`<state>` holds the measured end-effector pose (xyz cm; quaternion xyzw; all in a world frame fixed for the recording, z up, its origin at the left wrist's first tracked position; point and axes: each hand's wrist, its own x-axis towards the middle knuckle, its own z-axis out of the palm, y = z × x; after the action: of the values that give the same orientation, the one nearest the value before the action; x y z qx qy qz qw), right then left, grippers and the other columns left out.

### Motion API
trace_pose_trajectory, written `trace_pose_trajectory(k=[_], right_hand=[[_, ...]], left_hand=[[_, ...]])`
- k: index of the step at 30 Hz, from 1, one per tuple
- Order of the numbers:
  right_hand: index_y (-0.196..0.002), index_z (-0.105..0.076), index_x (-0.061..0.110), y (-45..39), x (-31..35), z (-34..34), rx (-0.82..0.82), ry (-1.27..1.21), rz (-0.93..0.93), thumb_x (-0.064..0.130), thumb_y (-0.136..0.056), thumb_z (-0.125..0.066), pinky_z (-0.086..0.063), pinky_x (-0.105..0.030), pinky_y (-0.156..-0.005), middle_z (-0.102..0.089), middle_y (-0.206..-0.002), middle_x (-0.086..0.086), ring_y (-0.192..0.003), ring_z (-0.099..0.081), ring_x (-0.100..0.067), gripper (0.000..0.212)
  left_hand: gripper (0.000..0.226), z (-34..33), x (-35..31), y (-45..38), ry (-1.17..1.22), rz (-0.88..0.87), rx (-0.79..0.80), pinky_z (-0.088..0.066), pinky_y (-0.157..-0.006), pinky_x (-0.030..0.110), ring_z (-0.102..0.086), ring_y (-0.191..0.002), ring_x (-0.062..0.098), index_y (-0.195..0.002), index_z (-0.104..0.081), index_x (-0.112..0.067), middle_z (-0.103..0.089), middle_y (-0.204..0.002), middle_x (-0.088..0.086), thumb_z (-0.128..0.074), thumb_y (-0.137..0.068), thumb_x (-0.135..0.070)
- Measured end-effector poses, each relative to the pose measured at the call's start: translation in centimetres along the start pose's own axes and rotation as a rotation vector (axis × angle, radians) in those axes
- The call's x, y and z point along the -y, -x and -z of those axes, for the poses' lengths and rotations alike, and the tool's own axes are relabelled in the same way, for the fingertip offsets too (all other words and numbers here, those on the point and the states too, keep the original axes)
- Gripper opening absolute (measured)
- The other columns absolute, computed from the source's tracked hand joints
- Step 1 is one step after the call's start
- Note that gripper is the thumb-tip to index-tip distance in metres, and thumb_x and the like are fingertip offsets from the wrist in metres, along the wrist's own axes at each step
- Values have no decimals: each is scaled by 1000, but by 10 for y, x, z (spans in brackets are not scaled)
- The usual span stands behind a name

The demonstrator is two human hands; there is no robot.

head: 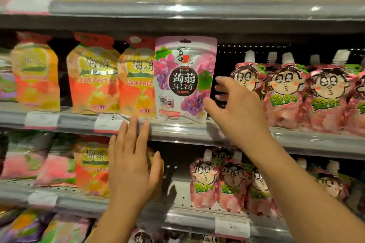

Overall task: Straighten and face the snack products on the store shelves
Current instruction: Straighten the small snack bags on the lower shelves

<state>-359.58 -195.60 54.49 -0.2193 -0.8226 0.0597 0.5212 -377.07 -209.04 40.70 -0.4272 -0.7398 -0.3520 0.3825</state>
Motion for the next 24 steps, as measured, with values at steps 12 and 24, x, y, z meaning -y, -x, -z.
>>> trace_pose_trajectory(k=[12, 24], right_hand=[[-101, -61, 22, -12, 22, -27, -53, -49, -79, 42, -88, -72, -45, -28, -62, -59, -69, 12, -64, -58, -3, 27], [-93, -77, 10, 21, 33, 2, -218, -28, 344, 2, -93, -69, -44, -19, -71, -70, -88, 7, -83, -63, -6, 12]], left_hand=[[74, 5, 28, 5, 30, -99, 94, -26, -118, 63, -17, -156, 25, -157, -34, -22, -21, -168, 3, -56, -87, -29], [72, 4, 30, 5, 180, -124, 83, -30, -115, 64, -20, -155, 31, -155, -40, -16, -24, -167, 8, -55, -86, -27]])
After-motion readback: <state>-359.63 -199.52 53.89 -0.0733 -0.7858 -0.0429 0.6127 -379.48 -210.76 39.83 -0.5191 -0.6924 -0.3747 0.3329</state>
